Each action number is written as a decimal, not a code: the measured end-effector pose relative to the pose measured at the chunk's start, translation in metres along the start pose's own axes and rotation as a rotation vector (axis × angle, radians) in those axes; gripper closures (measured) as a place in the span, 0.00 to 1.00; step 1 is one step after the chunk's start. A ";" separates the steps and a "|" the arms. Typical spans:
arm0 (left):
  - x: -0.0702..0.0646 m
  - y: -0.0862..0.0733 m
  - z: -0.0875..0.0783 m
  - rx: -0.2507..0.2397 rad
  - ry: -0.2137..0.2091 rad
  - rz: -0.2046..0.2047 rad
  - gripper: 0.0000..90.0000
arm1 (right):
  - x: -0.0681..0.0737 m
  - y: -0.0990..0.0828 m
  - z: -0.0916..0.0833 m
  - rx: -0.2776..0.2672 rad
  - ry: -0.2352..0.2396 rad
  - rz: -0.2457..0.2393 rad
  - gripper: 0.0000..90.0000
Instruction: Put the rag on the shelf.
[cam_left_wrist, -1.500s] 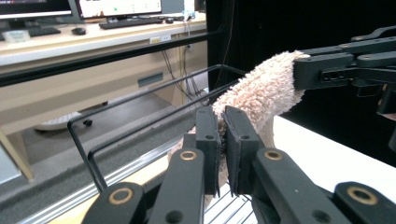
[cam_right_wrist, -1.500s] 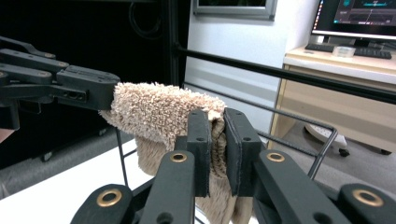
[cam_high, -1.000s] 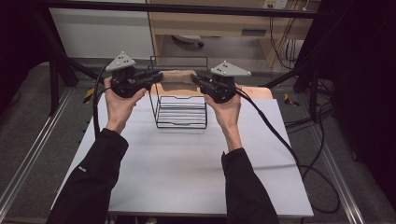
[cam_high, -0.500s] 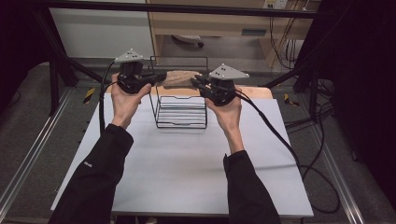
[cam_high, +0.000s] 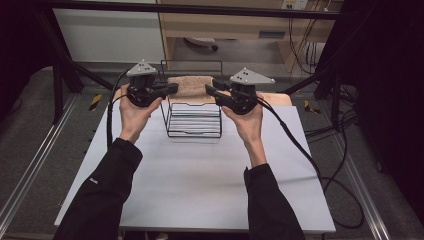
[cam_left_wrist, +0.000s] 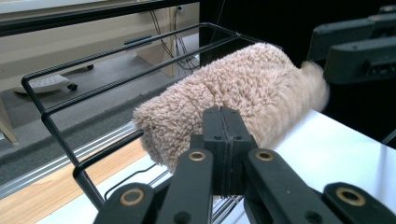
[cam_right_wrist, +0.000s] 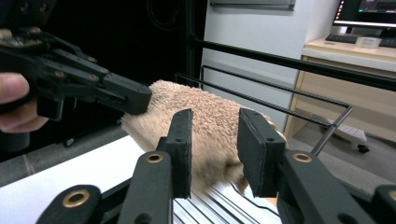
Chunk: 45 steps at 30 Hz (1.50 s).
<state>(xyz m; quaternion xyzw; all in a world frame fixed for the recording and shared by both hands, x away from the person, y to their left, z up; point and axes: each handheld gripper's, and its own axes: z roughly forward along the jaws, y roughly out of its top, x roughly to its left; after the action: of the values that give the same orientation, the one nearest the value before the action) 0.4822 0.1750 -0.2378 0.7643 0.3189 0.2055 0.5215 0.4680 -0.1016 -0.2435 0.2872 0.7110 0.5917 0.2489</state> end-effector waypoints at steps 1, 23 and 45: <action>-0.001 -0.001 0.000 0.002 0.003 0.007 0.99 | 0.000 0.001 0.000 0.004 0.008 0.006 0.78; 0.000 -0.019 0.008 0.013 0.030 0.021 0.92 | -0.003 -0.021 0.018 0.152 -0.033 0.029 0.95; -0.004 -0.038 -0.030 0.043 0.081 0.018 0.39 | 0.004 -0.006 -0.030 0.130 -0.031 0.028 0.44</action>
<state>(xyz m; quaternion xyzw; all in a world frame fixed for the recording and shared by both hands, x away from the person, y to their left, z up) 0.4497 0.2021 -0.2619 0.7692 0.3371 0.2341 0.4897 0.4431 -0.1207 -0.2444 0.3218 0.7397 0.5433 0.2326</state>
